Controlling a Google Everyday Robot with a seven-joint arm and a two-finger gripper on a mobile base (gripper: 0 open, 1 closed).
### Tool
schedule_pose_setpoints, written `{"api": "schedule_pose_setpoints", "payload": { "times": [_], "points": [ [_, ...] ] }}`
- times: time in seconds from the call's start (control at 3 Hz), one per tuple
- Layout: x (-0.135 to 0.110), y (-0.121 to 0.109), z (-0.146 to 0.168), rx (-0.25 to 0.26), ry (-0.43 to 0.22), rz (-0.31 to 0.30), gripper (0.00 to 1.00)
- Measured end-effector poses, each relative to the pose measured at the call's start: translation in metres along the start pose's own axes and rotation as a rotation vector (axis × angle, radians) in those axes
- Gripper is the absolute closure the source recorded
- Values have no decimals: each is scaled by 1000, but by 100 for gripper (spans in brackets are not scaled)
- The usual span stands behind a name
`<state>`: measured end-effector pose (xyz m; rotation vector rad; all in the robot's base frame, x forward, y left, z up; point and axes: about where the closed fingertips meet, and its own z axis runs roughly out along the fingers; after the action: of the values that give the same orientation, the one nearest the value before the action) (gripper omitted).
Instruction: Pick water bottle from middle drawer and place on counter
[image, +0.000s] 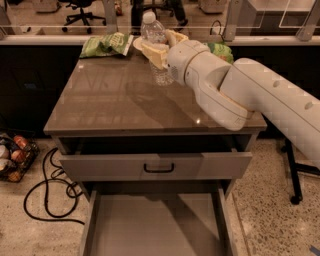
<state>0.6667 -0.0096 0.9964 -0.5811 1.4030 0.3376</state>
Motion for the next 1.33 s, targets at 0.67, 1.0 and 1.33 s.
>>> {"api": "schedule_pose_setpoints", "payload": {
  "times": [0.67,1.0,1.33],
  "points": [
    [-32,106,33,-274,14,140,100],
    [-16,94,34,-304,70,183,100],
    [29,8,28,-180,152,190,100]
  ]
}}
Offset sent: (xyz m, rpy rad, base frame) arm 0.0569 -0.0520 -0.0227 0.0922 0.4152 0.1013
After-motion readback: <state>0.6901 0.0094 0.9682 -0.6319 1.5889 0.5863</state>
